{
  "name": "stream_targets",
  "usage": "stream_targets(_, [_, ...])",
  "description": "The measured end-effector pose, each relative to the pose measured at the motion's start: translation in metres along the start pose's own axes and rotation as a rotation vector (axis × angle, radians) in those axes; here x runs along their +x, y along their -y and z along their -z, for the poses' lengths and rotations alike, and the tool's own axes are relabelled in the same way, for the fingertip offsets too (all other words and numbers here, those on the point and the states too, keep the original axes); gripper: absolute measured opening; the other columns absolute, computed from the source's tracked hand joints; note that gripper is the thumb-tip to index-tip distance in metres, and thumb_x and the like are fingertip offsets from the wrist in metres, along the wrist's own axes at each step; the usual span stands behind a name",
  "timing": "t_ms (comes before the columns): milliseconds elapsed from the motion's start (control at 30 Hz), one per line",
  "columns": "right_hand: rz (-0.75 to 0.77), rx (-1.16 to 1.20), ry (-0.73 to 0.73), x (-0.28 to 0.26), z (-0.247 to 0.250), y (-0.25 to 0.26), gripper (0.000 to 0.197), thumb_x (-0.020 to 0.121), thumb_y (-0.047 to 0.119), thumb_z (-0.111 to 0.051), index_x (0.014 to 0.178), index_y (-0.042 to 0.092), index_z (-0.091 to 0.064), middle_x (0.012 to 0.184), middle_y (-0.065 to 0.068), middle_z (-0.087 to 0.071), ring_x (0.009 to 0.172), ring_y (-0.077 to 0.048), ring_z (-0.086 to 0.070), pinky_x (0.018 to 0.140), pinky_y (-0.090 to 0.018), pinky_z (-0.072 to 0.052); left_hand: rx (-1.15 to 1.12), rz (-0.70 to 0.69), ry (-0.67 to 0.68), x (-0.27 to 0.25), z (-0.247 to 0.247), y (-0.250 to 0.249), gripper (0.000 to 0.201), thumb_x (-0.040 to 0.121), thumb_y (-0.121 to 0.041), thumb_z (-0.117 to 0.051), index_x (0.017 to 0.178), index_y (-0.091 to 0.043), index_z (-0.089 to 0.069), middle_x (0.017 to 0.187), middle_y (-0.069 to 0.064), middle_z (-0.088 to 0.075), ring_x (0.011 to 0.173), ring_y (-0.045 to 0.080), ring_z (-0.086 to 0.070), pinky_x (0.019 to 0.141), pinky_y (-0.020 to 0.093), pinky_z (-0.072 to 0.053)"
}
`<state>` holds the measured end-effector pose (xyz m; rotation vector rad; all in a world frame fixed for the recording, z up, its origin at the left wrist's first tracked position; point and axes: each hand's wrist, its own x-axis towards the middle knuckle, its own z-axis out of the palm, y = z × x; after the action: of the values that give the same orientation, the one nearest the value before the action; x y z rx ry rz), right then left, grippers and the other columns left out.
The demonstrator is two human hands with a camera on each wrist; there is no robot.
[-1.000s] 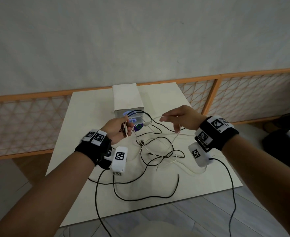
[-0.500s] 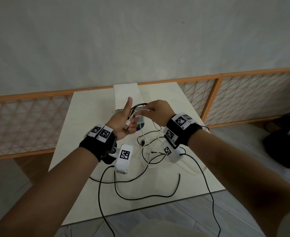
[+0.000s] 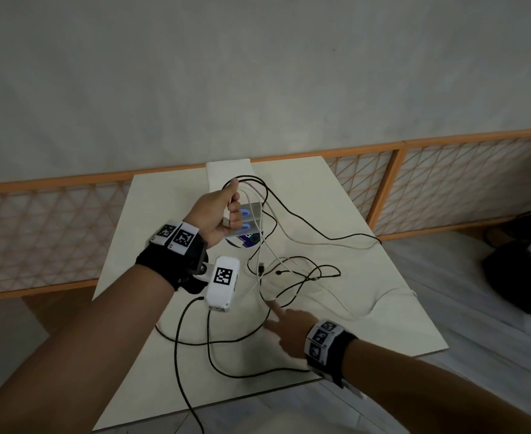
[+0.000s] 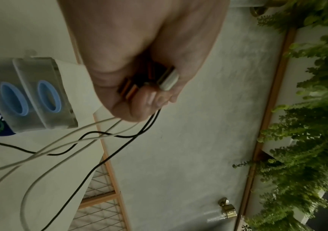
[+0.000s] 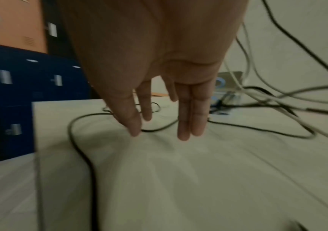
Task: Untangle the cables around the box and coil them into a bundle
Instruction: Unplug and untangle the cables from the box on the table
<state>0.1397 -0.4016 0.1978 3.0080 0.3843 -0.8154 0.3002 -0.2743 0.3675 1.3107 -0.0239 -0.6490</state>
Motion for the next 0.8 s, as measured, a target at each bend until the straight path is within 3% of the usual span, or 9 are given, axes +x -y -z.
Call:
stream_targets(100, [-0.146,0.062,-0.091,0.007,0.0,-0.019,0.068,0.084,-0.003,-0.052,0.144,0.014,-0.025,0.153,-0.016,-0.017,0.123,-0.037,-0.043,0.094,-0.044,-0.046,0.018,-0.017,-0.009,-0.001,0.005,0.0,0.035,0.092,-0.042,-0.054,0.07,-0.015,-0.045,0.049,-0.004,-0.036,0.038,0.012,-0.031,0.038,0.017,-0.033])
stream_targets(167, [-0.176,0.021,-0.099,0.004,0.001,-0.029,0.058,0.085,-0.004,-0.05,0.138,0.009,-0.031,0.137,-0.017,-0.039,0.119,-0.035,-0.047,0.091,-0.044,-0.046,0.026,-0.023,-0.028,-0.001,0.009,0.001,0.036,0.092,-0.042,-0.054,0.07,-0.015,-0.045,0.048,-0.004,-0.036,0.037,0.012,-0.03,0.038,0.017,-0.032])
stream_targets(233, [-0.112,-0.066,-0.12,0.001,-0.001,-0.039,0.04,0.087,0.0,-0.047,0.127,0.004,-0.045,0.127,-0.016,-0.048,0.113,-0.034,-0.051,0.085,-0.042,-0.048,0.023,-0.03,-0.052,0.0,0.012,0.003,0.036,0.093,-0.041,-0.054,0.069,-0.015,-0.045,0.047,-0.004,-0.036,0.037,0.012,-0.03,0.038,0.016,-0.032])
stream_targets(267, [-0.066,-0.12,-0.187,-0.002,0.001,-0.042,0.03,0.085,0.004,-0.053,0.115,0.005,-0.056,0.117,-0.014,-0.056,0.106,-0.033,-0.056,0.079,-0.039,-0.05,0.022,-0.03,-0.057,-0.001,0.013,0.004,0.036,0.093,-0.04,-0.054,0.069,-0.015,-0.044,0.047,-0.004,-0.037,0.036,0.012,-0.03,0.037,0.016,-0.032])
stream_targets(333, [-0.015,-0.146,-0.304,-0.007,0.006,-0.052,0.013,0.064,0.015,-0.076,0.075,0.014,-0.069,0.079,-0.003,-0.066,0.076,-0.025,-0.064,0.06,-0.028,-0.052,0.032,-0.037,-0.061,-0.002,0.016,0.007,0.037,0.093,-0.04,-0.053,0.068,-0.015,-0.044,0.045,-0.005,-0.037,0.036,0.011,-0.031,0.037,0.016,-0.031])
stream_targets(400, [0.067,0.04,-0.452,-0.012,0.018,-0.062,0.012,0.059,0.016,-0.081,0.062,0.016,-0.069,0.065,0.0,-0.066,0.065,-0.025,-0.063,0.058,-0.03,-0.055,0.069,-0.05,-0.079,-0.002,0.018,0.01,0.038,0.093,-0.04,-0.053,0.067,-0.014,-0.044,0.044,-0.005,-0.038,0.036,0.011,-0.032,0.037,0.016,-0.029])
stream_targets(500, [0.026,0.506,-0.639,-0.031,0.062,-0.061,0.005,0.081,0.014,-0.07,0.083,0.01,-0.073,0.079,-0.005,-0.07,0.074,-0.022,-0.065,0.072,-0.031,-0.053,0.122,-0.061,-0.116,-0.001,0.02,0.015,0.04,0.091,-0.042,-0.055,0.067,-0.014,-0.043,0.045,-0.004,-0.04,0.038,0.012,-0.032,0.037,0.017,-0.027])
stream_targets(633, [0.108,1.026,-0.66,-0.059,0.126,-0.045,0.01,0.086,0.01,-0.066,0.081,0.019,-0.064,0.066,-0.008,-0.052,0.046,-0.006,-0.047,0.049,-0.016,-0.042,0.16,-0.068,-0.103,0.001,0.019,0.021,0.038,0.09,-0.043,-0.057,0.067,-0.016,-0.046,0.05,-0.003,-0.041,0.039,0.012,-0.034,0.041,0.02,-0.03])
stream_targets(800, [0.112,1.213,-0.903,-0.06,0.174,-0.025,0.006,0.086,0.016,-0.067,0.081,0.012,-0.065,0.044,0.01,-0.036,0.038,-0.004,-0.028,0.04,-0.012,-0.026,0.208,-0.099,0.052,-0.004,0.008,0.033,0.033,0.092,-0.037,-0.055,0.067,-0.016,-0.05,0.05,-0.001,-0.049,0.044,0.015,-0.042,0.05,0.026,-0.034])
